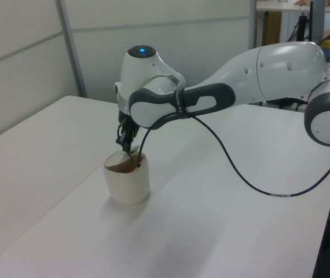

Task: Close the trash can
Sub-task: 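Press the lid flat onto the can's rim with the gripper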

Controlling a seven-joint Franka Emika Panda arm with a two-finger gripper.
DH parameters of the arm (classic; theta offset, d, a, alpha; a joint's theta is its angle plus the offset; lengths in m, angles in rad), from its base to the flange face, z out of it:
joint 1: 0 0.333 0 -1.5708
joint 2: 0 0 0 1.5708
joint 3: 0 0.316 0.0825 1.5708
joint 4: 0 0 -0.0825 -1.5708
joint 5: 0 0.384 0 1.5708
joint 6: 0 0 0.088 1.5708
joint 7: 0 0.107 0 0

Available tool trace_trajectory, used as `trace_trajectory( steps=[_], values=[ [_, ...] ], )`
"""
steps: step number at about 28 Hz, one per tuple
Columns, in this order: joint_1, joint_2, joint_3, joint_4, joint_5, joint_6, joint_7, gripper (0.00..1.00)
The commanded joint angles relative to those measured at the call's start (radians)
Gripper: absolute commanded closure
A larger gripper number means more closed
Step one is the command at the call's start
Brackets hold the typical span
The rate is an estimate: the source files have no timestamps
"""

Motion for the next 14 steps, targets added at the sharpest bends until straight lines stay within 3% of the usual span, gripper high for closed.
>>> trace_trajectory(
  steps=[1, 14],
  values=[
    [0.003, -0.016, -0.001, -0.017, -0.001, -0.045, -0.042, 1.00],
    [0.003, -0.005, 0.013, -0.061, -0.014, -0.043, -0.052, 1.00]
  ],
)
